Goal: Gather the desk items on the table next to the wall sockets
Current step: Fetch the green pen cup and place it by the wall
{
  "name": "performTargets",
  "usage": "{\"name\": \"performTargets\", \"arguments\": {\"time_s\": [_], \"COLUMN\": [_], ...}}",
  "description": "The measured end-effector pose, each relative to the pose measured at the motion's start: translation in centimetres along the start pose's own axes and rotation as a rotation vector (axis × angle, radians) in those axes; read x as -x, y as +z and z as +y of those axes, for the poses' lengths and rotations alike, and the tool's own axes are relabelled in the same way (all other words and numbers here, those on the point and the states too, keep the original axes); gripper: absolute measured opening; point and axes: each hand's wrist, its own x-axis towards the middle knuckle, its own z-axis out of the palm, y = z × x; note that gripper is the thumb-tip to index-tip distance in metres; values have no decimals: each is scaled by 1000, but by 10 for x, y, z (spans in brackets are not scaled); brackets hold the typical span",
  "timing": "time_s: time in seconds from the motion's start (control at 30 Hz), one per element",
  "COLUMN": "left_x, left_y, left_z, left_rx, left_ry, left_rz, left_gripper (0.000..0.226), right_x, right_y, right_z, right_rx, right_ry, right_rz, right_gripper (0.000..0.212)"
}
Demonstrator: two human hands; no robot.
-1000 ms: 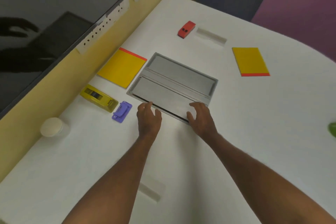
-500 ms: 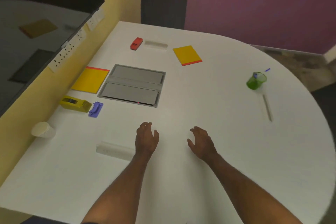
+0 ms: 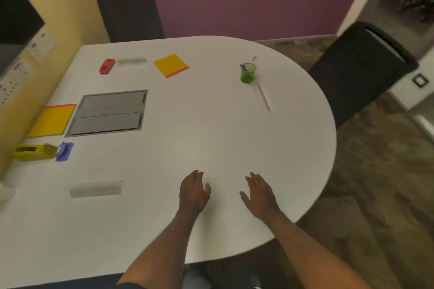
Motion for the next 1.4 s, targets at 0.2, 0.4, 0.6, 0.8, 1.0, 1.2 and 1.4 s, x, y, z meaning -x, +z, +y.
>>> {"name": "performTargets", "arguments": {"time_s": [0.2,0.4,0.6,0.8,1.0,1.2,1.4], "left_x": [10,-2,-38,-92,-141,-168,-194], "left_y": [42,83,130,162,192,234,285], "left_z": [110,214,296,384,464,537,638], "left_rx": [-157,-248,-252,-235,-242,-298,-381], "left_ry": [264,511,647,786,848,863,816], "left_rz": [-123,-210,-304,-361,-386,-432,-447], "left_gripper": [56,59,61,61,62,63,69], "right_x": [60,90,93,81,60,38,6], "right_y": [-13,-34,-52,-84,-117,-140,-167], "right_z": [94,179,249,312,381,471,591], "right_rx": [-84,-179,-186,-202,-232,-260,-236], "right_ry": [202,436,609,738,828,856,801], "right_rz": [28,81,82,94,109,129,136], "right_gripper": [68,69,70,70,70,70,73]}}
